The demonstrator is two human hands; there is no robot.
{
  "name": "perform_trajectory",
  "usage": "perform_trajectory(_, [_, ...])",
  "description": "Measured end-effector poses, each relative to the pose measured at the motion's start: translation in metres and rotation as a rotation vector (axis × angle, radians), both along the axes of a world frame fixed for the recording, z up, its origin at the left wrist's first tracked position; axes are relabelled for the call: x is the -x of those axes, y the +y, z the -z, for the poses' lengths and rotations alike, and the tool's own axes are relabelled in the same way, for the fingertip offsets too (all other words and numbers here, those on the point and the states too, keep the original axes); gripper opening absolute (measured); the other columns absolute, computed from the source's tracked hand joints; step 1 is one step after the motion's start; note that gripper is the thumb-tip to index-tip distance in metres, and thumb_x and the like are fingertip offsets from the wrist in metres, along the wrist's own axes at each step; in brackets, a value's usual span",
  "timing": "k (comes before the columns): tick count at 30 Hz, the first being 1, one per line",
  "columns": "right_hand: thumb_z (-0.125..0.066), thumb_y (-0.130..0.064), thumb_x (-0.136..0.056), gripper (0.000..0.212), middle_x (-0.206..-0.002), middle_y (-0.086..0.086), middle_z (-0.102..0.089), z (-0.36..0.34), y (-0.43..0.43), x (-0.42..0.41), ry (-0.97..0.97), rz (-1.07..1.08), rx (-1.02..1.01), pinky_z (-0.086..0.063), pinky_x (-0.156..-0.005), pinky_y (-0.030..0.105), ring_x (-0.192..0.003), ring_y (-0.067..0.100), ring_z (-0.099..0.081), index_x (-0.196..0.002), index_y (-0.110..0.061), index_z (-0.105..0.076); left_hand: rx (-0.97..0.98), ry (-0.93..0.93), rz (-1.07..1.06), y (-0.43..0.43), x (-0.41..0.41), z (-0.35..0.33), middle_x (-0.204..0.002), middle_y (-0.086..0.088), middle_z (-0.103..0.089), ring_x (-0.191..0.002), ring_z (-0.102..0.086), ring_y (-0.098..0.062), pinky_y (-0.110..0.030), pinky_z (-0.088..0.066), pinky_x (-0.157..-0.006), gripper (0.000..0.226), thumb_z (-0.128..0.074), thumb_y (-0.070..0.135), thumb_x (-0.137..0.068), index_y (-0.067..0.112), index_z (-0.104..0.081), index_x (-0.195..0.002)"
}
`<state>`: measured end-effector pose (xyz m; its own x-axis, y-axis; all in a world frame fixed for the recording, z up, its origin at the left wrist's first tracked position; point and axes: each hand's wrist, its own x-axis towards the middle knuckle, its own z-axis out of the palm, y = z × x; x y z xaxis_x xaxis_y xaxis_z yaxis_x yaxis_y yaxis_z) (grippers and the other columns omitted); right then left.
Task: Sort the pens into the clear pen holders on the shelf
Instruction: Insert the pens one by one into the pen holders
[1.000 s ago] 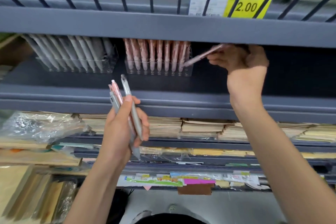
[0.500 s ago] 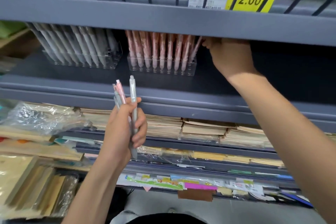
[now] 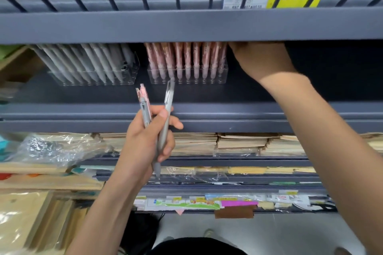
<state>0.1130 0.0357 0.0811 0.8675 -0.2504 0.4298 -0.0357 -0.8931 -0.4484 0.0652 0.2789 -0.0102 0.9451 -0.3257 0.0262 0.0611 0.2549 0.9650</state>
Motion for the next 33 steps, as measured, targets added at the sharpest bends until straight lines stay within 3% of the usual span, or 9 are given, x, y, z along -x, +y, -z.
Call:
perform_trajectory(3, [-0.045,-0.033,-0.098,0.036,-0.128,0.008,-0.063,0.007,0.002,0.011,-0.114,0.178,-0.009,-0.037,-0.108,0.037,-0.124,0.027,-0.053,-0.124,-0.014,-0.062,-0.023,-0.031,0.028,0.003,-0.004,0.000,-0.093,-0.013,-0.072,-0.035,-0.034,-0.012,-0.016,-0.028,-0.035,0.020,-0.046,0.024,-0.104,0.006,-0.055,-0.109])
perform_trajectory(5, [-0.055,-0.030,-0.092,0.022,-0.096,0.001,-0.073,0.015,0.015,0.027,-0.294,0.090,-0.219,-0.048,-0.089,0.028,-0.094,0.011,-0.065,-0.098,-0.015,-0.070,-0.027,-0.052,0.058,0.002,-0.007,0.000,-0.094,-0.015,-0.072,-0.034,-0.032,-0.011,-0.016,-0.027,-0.035,0.018,-0.047,0.026,-0.103,0.009,-0.053,-0.103])
perform_trajectory(7, [-0.063,-0.035,-0.087,0.017,-0.073,-0.010,-0.070,0.023,0.035,0.043,-0.228,-0.064,-0.417,-0.048,-0.069,0.020,-0.068,0.002,-0.061,-0.082,-0.020,-0.071,-0.029,-0.068,0.093,0.000,-0.008,0.000,-0.093,-0.017,-0.072,-0.033,-0.032,-0.011,-0.015,-0.027,-0.035,0.017,-0.049,0.028,-0.101,0.012,-0.049,-0.095])
perform_trajectory(12, [-0.069,-0.054,-0.080,0.030,-0.070,-0.012,-0.068,0.034,0.075,0.053,0.087,-0.210,-0.447,-0.043,-0.060,0.015,-0.063,-0.002,-0.057,-0.077,-0.025,-0.072,-0.040,-0.088,0.154,0.001,-0.007,-0.002,-0.090,-0.018,-0.073,-0.032,-0.035,-0.014,-0.017,-0.029,-0.035,0.015,-0.053,0.031,-0.099,0.018,-0.049,-0.091])
perform_trajectory(16, [-0.070,-0.040,-0.084,0.021,-0.072,-0.004,-0.070,0.029,0.097,0.049,0.101,-0.235,-0.632,-0.050,-0.059,0.023,-0.061,0.003,-0.061,-0.080,-0.020,-0.071,-0.045,-0.033,0.124,0.021,-0.006,-0.004,-0.096,-0.017,-0.075,-0.034,-0.047,-0.018,-0.020,-0.032,-0.033,0.014,-0.049,0.034,-0.100,0.023,-0.054,-0.093])
perform_trajectory(20, [-0.066,-0.021,-0.090,0.012,-0.074,0.006,-0.073,0.022,0.117,0.042,-0.010,-0.294,-0.955,-0.057,-0.056,0.034,-0.061,0.020,-0.069,-0.089,-0.009,-0.065,-0.065,-0.011,0.033,0.048,-0.007,-0.002,-0.093,-0.014,-0.075,-0.033,-0.036,-0.014,-0.015,-0.024,-0.033,0.014,-0.046,0.029,-0.103,0.020,-0.055,-0.095])
perform_trajectory(26, [-0.065,-0.012,-0.090,0.007,-0.079,0.009,-0.075,0.021,0.154,0.031,-0.015,-0.383,-0.895,-0.061,-0.068,0.034,-0.070,0.020,-0.073,-0.095,-0.007,-0.063,-0.048,0.041,-0.062,0.086,-0.010,0.001,-0.081,-0.008,-0.070,-0.034,-0.030,-0.011,-0.014,-0.023,-0.033,0.017,-0.048,0.032,-0.105,0.016,-0.052,-0.107])
perform_trajectory(31, [-0.057,-0.019,-0.077,0.029,-0.071,0.021,-0.067,0.018,0.161,0.010,-0.245,-0.027,-0.645,-0.051,-0.059,0.047,-0.058,0.019,-0.058,-0.077,0.010,-0.060,0.044,0.191,-0.075,0.120,-0.012,0.002,-0.072,-0.008,-0.060,-0.031,-0.026,-0.010,-0.011,-0.020,-0.032,0.039,-0.057,0.043,-0.091,0.012,-0.043,-0.109])
perform_trajectory(33, [-0.056,-0.019,-0.080,0.016,-0.066,-0.007,-0.067,0.017,0.171,0.005,-0.327,-0.060,-0.627,-0.053,-0.064,0.030,-0.057,0.008,-0.054,-0.072,-0.009,-0.066,0.034,0.203,-0.061,0.132,-0.012,0.004,-0.067,-0.007,-0.058,-0.029,-0.026,-0.009,-0.010,-0.019,-0.031,0.042,-0.052,0.035,-0.088,0.003,-0.042,-0.113])
